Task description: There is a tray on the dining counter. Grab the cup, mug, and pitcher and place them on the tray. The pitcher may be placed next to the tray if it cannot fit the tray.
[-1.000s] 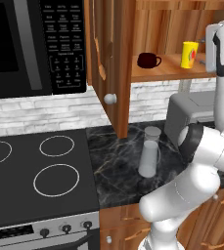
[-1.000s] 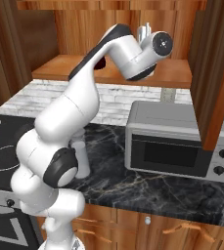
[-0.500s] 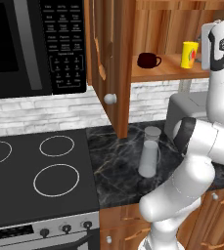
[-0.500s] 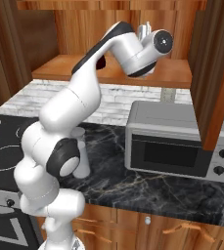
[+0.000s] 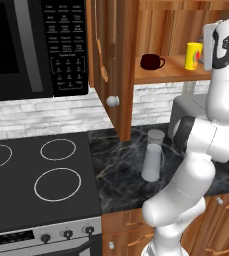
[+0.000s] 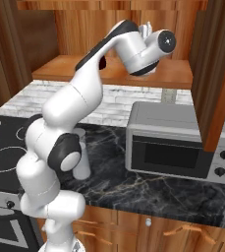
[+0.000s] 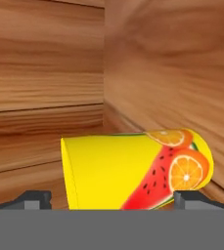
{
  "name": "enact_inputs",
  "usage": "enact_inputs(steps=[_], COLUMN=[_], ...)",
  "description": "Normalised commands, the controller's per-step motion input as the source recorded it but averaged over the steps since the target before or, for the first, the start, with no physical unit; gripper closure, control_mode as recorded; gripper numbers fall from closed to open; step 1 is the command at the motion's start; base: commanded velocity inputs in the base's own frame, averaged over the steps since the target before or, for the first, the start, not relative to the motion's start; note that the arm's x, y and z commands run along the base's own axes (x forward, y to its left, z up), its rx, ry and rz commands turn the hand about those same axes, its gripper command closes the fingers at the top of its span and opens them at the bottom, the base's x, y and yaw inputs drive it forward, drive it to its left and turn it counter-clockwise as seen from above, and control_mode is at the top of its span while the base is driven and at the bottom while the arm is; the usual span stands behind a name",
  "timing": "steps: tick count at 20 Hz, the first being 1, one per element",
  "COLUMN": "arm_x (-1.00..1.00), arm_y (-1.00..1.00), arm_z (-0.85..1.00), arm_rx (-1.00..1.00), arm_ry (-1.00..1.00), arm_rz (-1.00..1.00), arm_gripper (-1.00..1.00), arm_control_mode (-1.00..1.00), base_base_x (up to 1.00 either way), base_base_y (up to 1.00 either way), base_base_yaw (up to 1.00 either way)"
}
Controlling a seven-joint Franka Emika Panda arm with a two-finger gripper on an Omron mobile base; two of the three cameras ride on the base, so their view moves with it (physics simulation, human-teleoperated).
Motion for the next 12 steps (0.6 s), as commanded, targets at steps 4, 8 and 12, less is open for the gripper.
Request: enact_inputs(steps=[4,8,12], arm_x=[0.19,0.17,0.02], arm_y=[0.0,-0.01,-0.04], arm_z=[0.0,0.0,0.0], arm_rx=[0.0,0.0,0.0], arm_ry=[0.0,0.0,0.03], arm_rz=[0.04,0.02,0.02], arm_gripper=[-1.0,-1.0,-1.0], arm_control_mode=[-1.0,-1.0,-1.0], base_base_x=[0.0,0.0,0.0], base_base_y=[0.0,0.0,0.0], base_base_yaw=[0.0,0.0,0.0])
